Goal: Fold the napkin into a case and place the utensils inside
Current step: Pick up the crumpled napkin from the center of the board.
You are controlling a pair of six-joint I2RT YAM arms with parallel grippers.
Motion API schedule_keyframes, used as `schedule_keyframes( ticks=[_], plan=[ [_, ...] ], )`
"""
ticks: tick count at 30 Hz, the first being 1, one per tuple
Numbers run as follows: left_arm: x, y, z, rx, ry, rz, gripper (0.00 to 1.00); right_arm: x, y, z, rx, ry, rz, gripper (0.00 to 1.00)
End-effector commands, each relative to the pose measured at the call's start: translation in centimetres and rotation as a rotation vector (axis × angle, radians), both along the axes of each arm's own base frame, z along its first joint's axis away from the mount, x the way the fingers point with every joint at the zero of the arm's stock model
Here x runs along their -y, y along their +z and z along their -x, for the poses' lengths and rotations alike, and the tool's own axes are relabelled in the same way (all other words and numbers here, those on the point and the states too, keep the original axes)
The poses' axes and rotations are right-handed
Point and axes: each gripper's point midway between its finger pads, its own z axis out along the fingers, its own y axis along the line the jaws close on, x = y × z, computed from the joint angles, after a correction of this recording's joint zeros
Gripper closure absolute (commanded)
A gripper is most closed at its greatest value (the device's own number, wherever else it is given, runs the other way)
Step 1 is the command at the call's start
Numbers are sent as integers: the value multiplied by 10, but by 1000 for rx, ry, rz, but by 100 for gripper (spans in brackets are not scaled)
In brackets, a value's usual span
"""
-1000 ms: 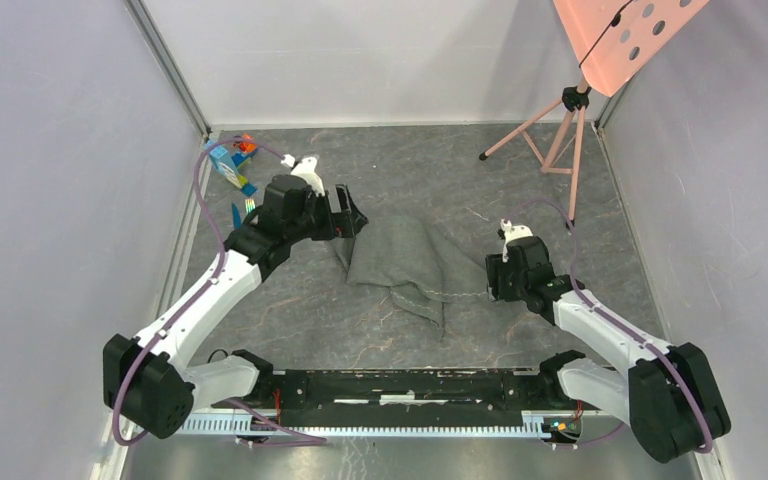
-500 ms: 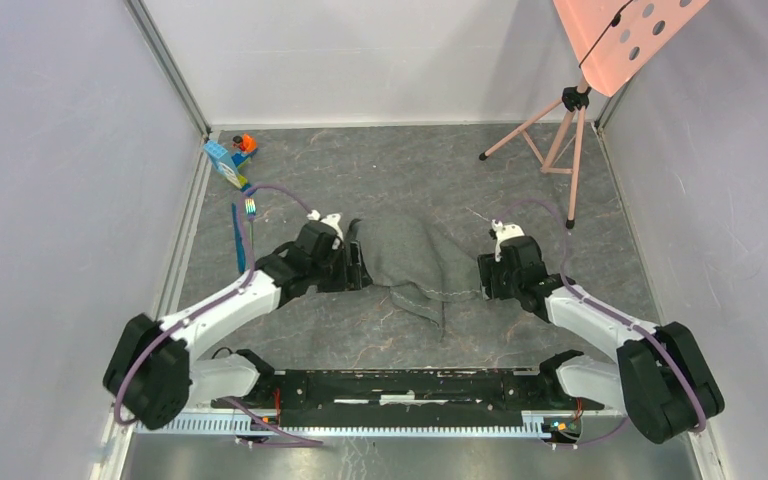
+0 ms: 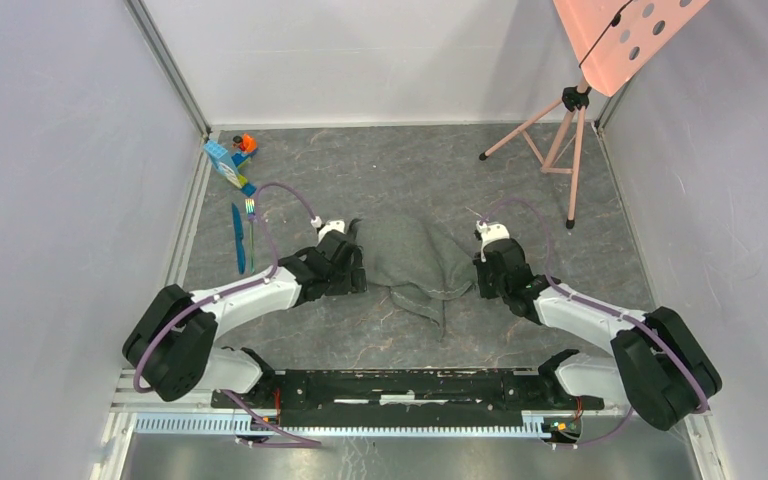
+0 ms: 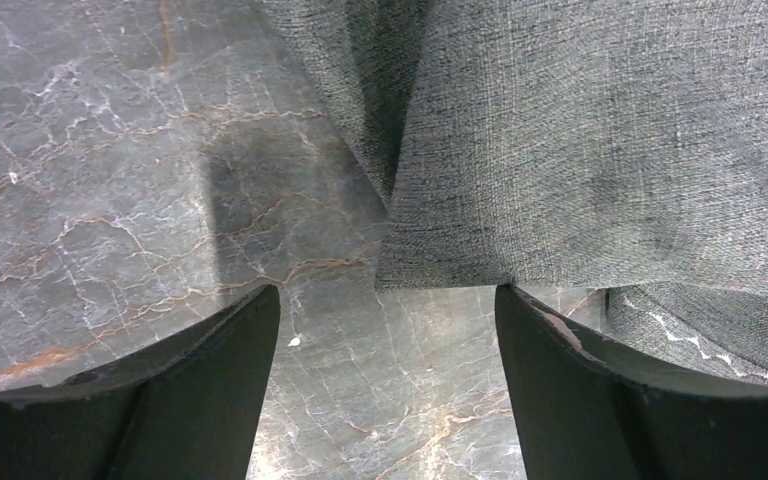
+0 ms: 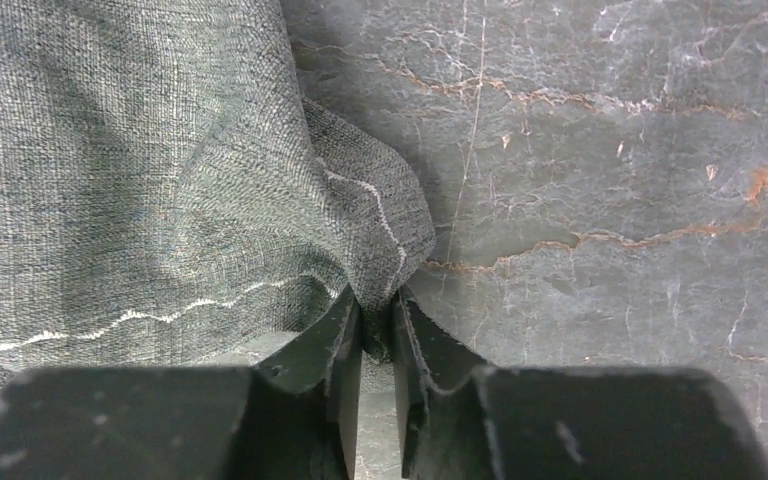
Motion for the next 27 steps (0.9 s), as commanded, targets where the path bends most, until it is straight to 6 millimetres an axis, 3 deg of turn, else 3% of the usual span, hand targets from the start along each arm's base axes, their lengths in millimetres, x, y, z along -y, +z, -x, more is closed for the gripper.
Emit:
schedule_keyframes(
  ticks=[1, 5, 8, 10, 11, 13, 16, 21, 23, 27],
  plan=[
    [7, 18, -18, 116, 66, 81, 13, 6, 6, -5, 28, -27, 30, 86],
    [27, 23, -29, 131, 23, 142, 21, 1, 23, -7, 68, -17, 0, 98],
    [34, 19, -40, 129, 19, 126, 35, -4, 40, -10, 98, 0, -27, 100],
    [38, 18, -45, 121, 1, 101, 56, -8, 55, -13, 123, 11, -48, 100],
    [39, 21, -49, 126, -8, 86, 72, -10, 62, -14, 135, 20, -59, 100],
    [31, 36, -54, 137, 0, 27, 96, -15, 84, -16, 173, 42, -82, 100],
    [14, 86, -56, 209, 19, -22, 98, -20, 127, -19, 258, 72, -129, 100],
    [0, 205, -28, 407, -97, 87, 98, -38, 233, 0, 509, 208, -332, 99],
    [5, 251, -3, 480, -262, 152, 98, -49, 278, 21, 622, 319, -439, 100],
    [-11, 328, 48, 640, -438, 231, 98, -64, 363, 82, 867, 568, -667, 100]
  ],
)
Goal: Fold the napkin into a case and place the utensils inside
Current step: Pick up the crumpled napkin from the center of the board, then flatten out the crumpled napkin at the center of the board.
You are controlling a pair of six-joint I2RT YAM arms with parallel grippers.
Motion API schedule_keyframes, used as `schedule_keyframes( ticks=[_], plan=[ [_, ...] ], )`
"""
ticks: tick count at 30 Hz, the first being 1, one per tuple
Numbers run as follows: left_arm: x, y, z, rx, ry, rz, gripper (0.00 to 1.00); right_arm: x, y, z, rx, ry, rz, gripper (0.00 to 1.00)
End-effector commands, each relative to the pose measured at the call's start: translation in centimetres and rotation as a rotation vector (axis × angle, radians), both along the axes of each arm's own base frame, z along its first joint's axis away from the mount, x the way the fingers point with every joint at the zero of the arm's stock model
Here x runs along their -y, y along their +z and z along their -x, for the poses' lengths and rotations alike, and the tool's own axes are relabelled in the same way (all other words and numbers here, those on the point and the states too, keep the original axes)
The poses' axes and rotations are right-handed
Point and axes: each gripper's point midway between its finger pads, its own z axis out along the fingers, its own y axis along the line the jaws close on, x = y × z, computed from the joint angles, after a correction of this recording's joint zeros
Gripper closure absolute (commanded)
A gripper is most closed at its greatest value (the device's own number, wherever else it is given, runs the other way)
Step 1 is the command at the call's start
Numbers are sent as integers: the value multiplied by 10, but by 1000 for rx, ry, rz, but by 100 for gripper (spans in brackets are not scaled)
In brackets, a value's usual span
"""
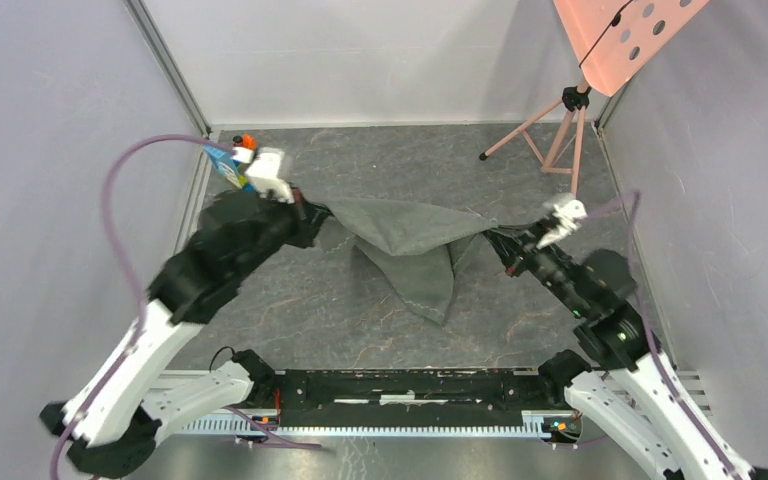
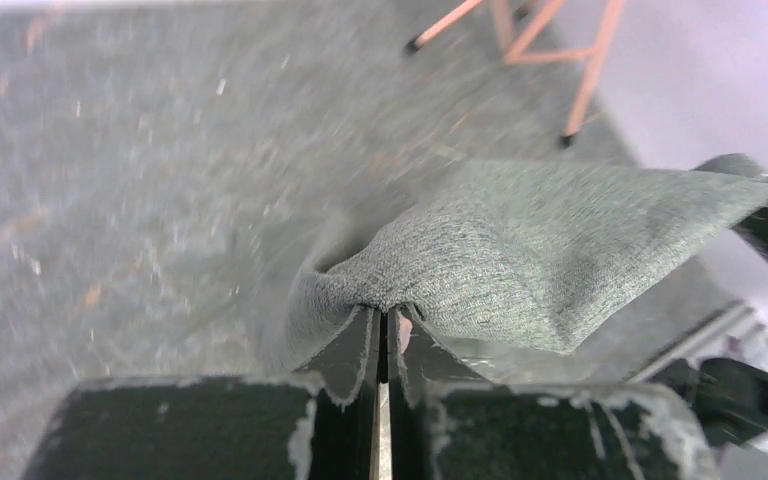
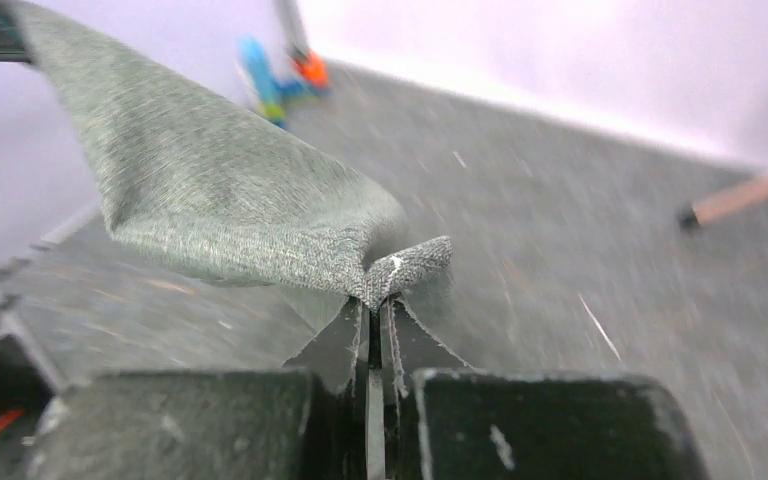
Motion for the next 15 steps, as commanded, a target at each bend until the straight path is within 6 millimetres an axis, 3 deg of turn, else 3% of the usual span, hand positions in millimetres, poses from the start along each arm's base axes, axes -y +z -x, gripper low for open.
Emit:
schedule_keyframes(
  ticks=[1, 4, 6, 7, 9, 11, 13, 15],
  plan=[
    [-19, 60, 60, 163, -231, -54, 98, -25, 107, 71, 341, 333, -210, 100],
    [-30, 99, 81, 245, -250, 11, 98, -23, 142, 101, 443, 423, -315, 100],
    [-41, 110, 72, 249, -152, 30, 98, -21, 150, 103, 466, 422, -349, 100],
    [-44, 109, 63, 241, -105, 26, 98, -19, 150, 94, 458, 378, -361, 100],
    [-49, 98, 37, 199, 21, -16, 98, -8, 136, 55, 380, 194, -362, 100],
    [-57, 77, 4, 117, 179, -113, 98, 16, 106, 4, 252, -80, -328, 100],
    [-57, 49, -33, 35, 283, -210, 98, 52, 59, -44, 116, -414, -263, 100],
    [-52, 15, -73, -87, 293, -230, 98, 81, 16, -74, 42, -666, -166, 100]
  ],
)
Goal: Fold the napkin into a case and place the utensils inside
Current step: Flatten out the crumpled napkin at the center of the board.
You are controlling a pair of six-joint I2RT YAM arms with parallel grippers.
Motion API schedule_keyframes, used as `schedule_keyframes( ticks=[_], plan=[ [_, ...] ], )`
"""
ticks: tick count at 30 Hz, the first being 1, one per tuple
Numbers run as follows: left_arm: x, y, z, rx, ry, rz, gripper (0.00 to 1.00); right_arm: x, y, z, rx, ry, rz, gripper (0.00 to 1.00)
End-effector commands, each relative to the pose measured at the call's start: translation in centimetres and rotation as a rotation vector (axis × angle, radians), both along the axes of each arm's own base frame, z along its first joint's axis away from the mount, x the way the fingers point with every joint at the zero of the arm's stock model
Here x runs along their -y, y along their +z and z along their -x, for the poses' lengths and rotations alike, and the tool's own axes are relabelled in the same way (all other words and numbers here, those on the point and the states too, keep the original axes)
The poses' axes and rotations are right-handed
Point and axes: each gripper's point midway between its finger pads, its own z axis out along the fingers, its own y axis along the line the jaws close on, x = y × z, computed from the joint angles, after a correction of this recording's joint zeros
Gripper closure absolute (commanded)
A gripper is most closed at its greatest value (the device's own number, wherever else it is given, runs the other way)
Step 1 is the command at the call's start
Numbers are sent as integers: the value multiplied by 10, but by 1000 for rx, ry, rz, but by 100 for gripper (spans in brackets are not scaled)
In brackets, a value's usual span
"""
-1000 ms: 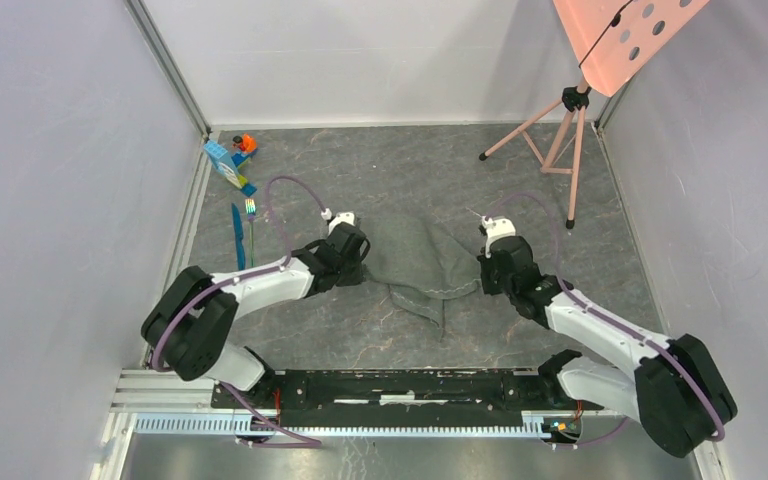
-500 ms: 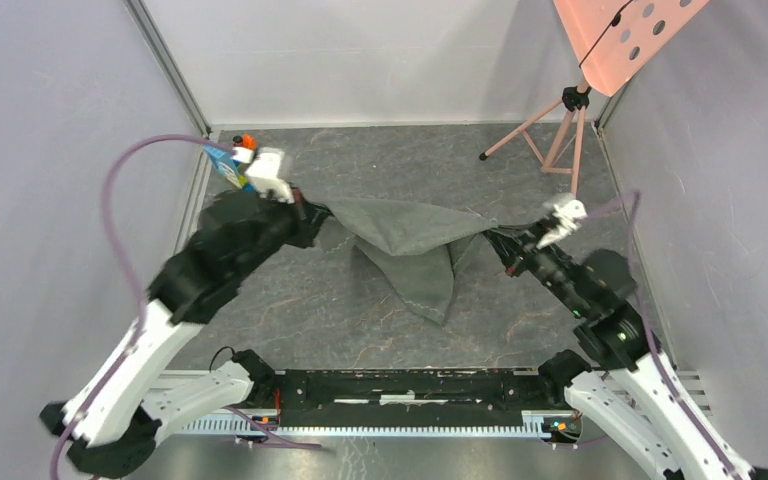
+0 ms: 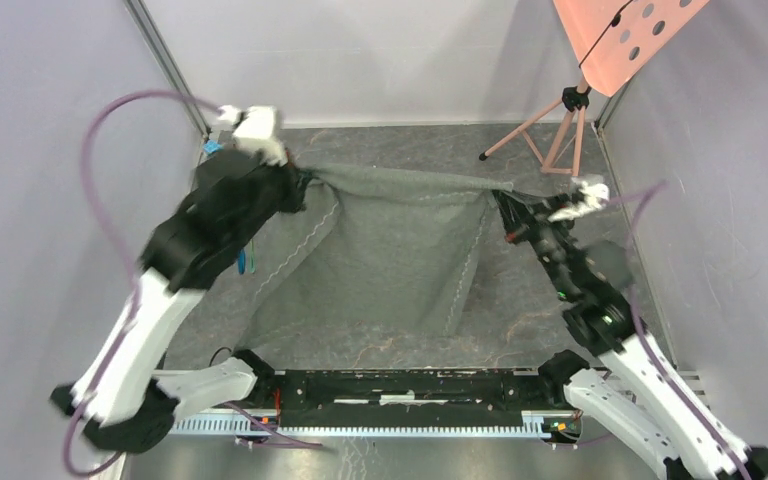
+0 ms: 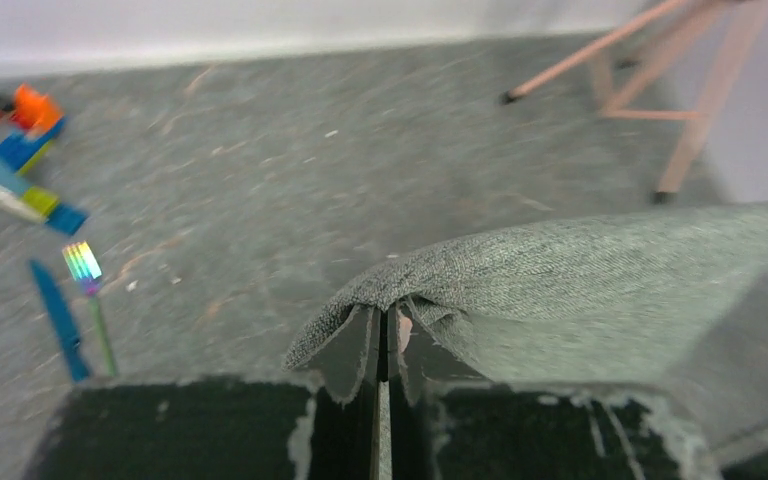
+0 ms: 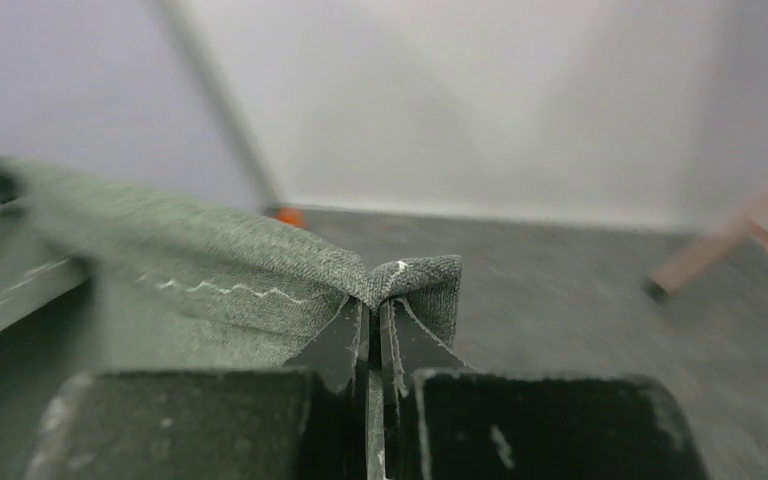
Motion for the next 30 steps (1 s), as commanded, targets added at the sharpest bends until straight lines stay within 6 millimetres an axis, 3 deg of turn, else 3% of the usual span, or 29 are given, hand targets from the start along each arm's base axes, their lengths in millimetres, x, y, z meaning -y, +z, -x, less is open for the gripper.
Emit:
schedule_keyframes(
  ticks=[1, 2, 3, 4, 5, 6, 7, 8, 10, 13, 16, 19, 23, 26, 30],
  plan=[
    [-14, -101, -101, -302, 263, -146, 98, 85, -107, -88, -338, -702, 92, 99],
    [-24, -117, -124, -345, 325, -133, 94, 90, -124, -102, -348, -766, 137, 99],
    [-27, -141, -149, -411, 338, -141, 82, 92, -146, -118, -374, -805, 221, 95],
    [-32, -152, -167, -453, 364, -158, 64, 93, -159, -136, -391, -828, 285, 84],
    [-41, -170, -183, -519, 402, -205, 59, 95, -181, -154, -443, -850, 392, 67],
    [-43, -175, -198, -548, 413, -243, 54, 91, -187, -175, -503, -840, 457, 59],
    [-47, -172, -201, -578, 420, -283, 49, 88, -209, -187, -609, -813, 566, 52],
    [-46, -168, -204, -587, 412, -296, 41, 79, -213, -201, -657, -773, 632, 34],
    [-33, -158, -201, -562, 337, -255, 29, 60, -224, -208, -717, -650, 707, 21],
    [-10, -161, -178, -528, 212, -152, 10, 35, -232, -195, -735, -467, 688, 16],
    [21, -191, -141, -581, 53, 6, 2, 3, -245, -169, -734, -247, 611, 14],
    [50, -211, -125, -597, -44, 197, 0, -30, -253, -144, -726, -35, 516, 14],
    [70, -243, -129, -644, -56, 347, 0, -46, -259, -137, -724, 46, 441, 14],
    [63, -272, -139, -658, 42, 346, 0, -48, -261, -137, -739, 56, 441, 15],
    [77, -287, -159, -629, 15, 422, 0, -42, -261, -132, -717, 33, 423, 15]
  ],
)
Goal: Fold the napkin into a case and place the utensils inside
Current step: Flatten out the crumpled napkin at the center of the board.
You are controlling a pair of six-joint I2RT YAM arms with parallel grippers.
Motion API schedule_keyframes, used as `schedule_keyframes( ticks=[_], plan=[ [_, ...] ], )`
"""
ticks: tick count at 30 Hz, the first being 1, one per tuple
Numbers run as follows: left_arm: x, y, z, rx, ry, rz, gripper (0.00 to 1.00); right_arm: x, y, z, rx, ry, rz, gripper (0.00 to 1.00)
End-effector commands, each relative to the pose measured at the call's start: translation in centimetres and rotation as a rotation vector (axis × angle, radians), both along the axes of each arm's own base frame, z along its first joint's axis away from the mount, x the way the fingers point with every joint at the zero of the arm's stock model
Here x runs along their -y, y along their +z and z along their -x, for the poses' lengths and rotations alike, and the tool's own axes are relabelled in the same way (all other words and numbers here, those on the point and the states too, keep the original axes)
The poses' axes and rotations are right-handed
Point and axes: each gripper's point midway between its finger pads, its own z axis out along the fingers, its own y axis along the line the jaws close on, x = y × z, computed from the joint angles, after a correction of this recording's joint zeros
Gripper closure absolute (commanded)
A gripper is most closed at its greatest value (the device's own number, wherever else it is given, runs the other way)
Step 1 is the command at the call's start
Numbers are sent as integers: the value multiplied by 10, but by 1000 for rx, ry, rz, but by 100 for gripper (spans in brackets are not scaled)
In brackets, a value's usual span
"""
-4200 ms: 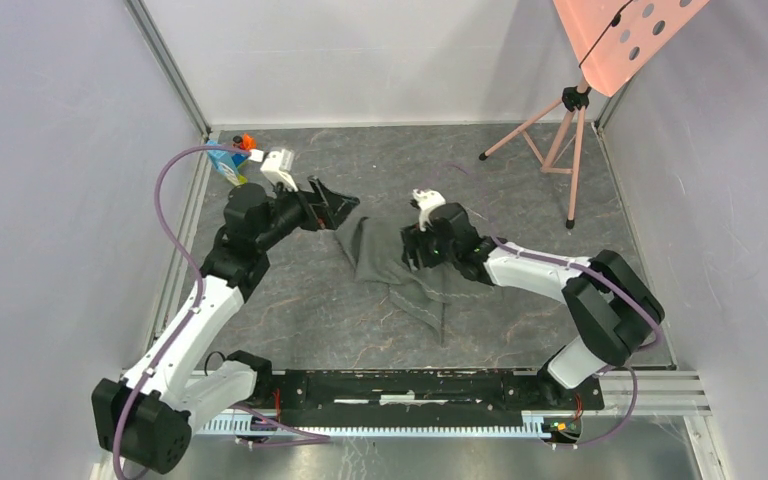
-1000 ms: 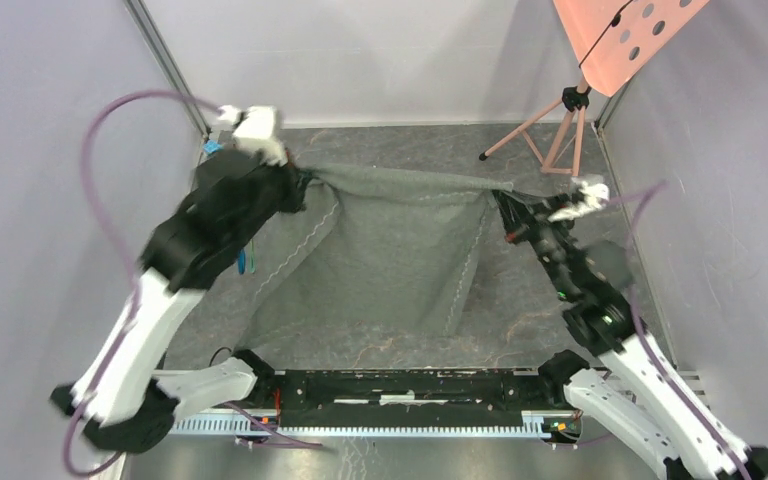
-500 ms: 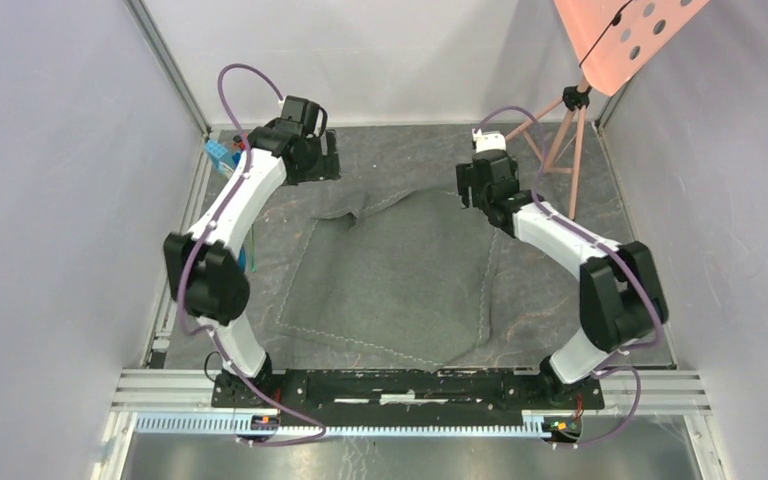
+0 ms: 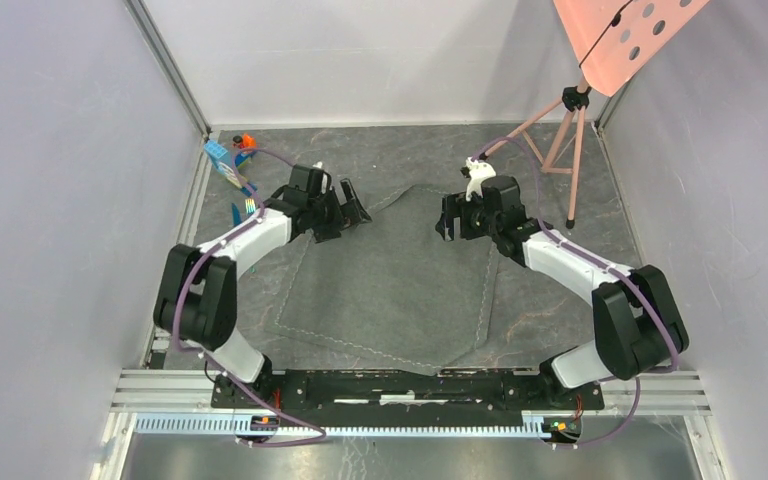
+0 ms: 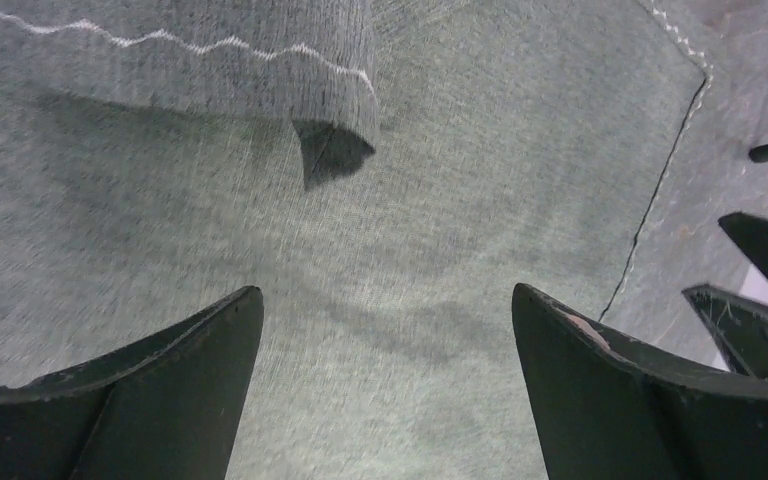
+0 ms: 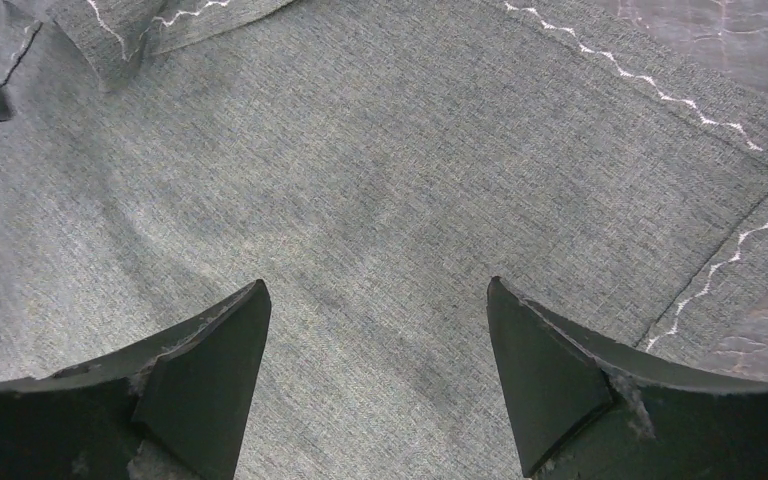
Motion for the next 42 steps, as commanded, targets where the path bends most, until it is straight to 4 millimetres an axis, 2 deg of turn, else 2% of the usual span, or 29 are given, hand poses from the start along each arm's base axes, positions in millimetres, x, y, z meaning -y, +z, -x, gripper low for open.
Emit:
schedule_keyframes(
  ticks=[1, 6, 9, 10, 12, 14, 16, 17, 19, 21, 24, 25, 29, 31, 33, 35, 37, 42],
  plan=[
    [29, 20, -44, 120, 54, 188, 0, -8, 19, -1, 79, 12, -82, 15],
    [40, 6, -94, 137, 97, 219, 7, -2, 11, 10, 73, 4, -74, 16],
    [46, 9, -134, 150, 110, 337, 19, 2, 8, 14, 68, -3, -66, 16],
    [48, 15, -148, 168, 109, 404, 21, 3, 6, 16, 66, -4, -63, 16],
    [34, 53, -187, 291, 118, 533, 26, 6, 4, 18, 60, -12, -55, 16],
    [10, 91, -216, 393, 142, 577, 22, 9, 1, 20, 50, -23, -45, 17],
    [-16, 107, -234, 396, 188, 503, 15, 9, 0, 22, 45, -25, -53, 17],
    [-29, 104, -235, 352, 210, 419, 12, 9, 0, 23, 42, -26, -53, 16],
    [-52, 108, -225, 279, 256, 256, 8, 12, -2, 21, 32, -37, -36, 16],
    [-66, 102, -202, 215, 285, 149, 4, 16, -4, 17, 18, -54, 5, 16],
    [-75, 93, -161, 179, 282, 94, 3, 29, -13, 16, -26, -81, 97, 17],
    [-72, 95, -148, 191, 269, 104, 2, 34, -15, 14, -35, -99, 128, 18],
    [-42, 56, -90, 125, 178, 130, 3, 53, -28, 13, -70, -177, 210, 25],
    [-20, 40, -70, 106, 125, 141, 2, 53, -34, 10, -70, -193, 206, 27],
    [-2, 25, -60, 92, 93, 155, 2, 53, -41, 6, -72, -212, 199, 28],
    [6, 10, -56, 61, 88, 161, 2, 51, -47, 0, -73, -220, 199, 29],
    [8, -1, -57, 38, 105, 169, 2, 52, -53, -7, -75, -237, 211, 29],
    [-3, -20, -62, 24, 171, 121, 1, 57, -70, -25, -99, -270, 224, 29]
  ],
)
